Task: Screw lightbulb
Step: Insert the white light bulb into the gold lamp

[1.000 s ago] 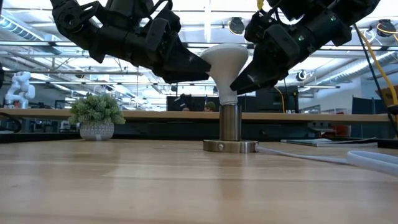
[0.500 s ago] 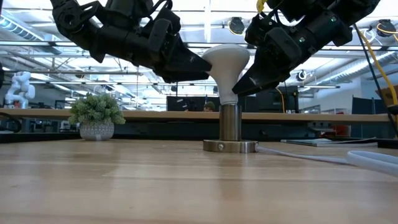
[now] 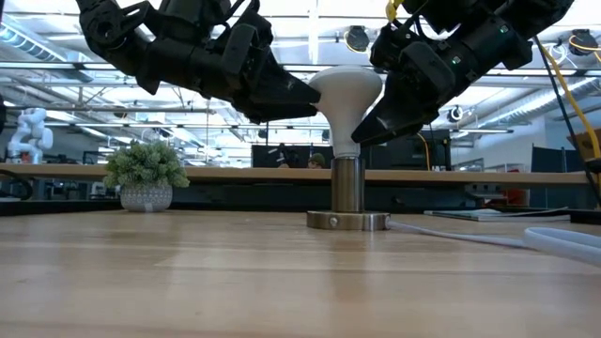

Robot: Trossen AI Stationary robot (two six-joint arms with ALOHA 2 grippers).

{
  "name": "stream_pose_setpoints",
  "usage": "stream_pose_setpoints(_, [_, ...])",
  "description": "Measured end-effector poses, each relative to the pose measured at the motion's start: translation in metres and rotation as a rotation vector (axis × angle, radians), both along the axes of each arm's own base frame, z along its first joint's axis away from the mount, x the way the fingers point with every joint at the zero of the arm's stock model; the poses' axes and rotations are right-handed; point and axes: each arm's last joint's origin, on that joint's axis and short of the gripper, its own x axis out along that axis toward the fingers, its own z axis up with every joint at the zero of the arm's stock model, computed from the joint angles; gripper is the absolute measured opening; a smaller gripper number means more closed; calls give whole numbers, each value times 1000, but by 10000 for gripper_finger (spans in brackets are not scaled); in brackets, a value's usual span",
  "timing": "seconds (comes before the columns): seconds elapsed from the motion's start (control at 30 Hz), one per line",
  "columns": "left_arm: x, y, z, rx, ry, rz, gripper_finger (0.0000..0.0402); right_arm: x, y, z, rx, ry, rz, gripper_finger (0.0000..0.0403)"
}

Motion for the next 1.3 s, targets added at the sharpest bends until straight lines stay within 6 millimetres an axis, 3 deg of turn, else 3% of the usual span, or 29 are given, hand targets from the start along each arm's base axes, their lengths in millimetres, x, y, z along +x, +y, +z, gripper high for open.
stream_pose_setpoints(0.43, [0,10,0,12,1,42,259,-1,14,0,27,-1,37,210])
stream_pose_setpoints(0.77, [0,-5,1,28,-8,-18,259,1,12,3,-53,-31,43,210])
stream_pose_setpoints(1.3, [0,-8,1,24,-8,-51,259,1,15,4,-124,-36,88,210])
